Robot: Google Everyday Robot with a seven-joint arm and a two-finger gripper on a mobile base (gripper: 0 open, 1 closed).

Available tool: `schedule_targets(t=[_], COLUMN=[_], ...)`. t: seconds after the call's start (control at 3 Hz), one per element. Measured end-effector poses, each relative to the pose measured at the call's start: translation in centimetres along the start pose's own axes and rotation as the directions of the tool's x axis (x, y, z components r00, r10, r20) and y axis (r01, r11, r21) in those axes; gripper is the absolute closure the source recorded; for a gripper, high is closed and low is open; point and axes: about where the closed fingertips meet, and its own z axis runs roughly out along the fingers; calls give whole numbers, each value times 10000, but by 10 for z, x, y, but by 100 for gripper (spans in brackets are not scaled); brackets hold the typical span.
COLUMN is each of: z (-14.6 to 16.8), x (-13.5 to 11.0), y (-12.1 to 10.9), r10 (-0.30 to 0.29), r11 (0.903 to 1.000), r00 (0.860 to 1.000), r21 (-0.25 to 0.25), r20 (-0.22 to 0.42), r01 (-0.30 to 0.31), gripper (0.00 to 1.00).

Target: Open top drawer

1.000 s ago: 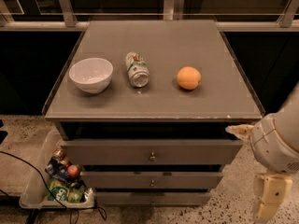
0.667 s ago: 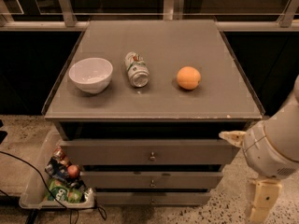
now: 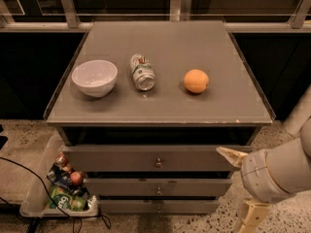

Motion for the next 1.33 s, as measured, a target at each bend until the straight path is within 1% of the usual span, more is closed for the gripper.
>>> schedule_targets(t=[0.33,0.67,1.0,1.33], z=[19,20,18,19], x=[6,9,8,8], y=[-14,-35,-35,-39], r10=[-129,-315,-259,-351], r11=[9935,9754,9769,9746], r00=[9983,9977,9983,9979], r21=[1139,2199,2132,2228], r20=[572,597,528,541], r01=[63,176,141,222], gripper=[0,0,0,0])
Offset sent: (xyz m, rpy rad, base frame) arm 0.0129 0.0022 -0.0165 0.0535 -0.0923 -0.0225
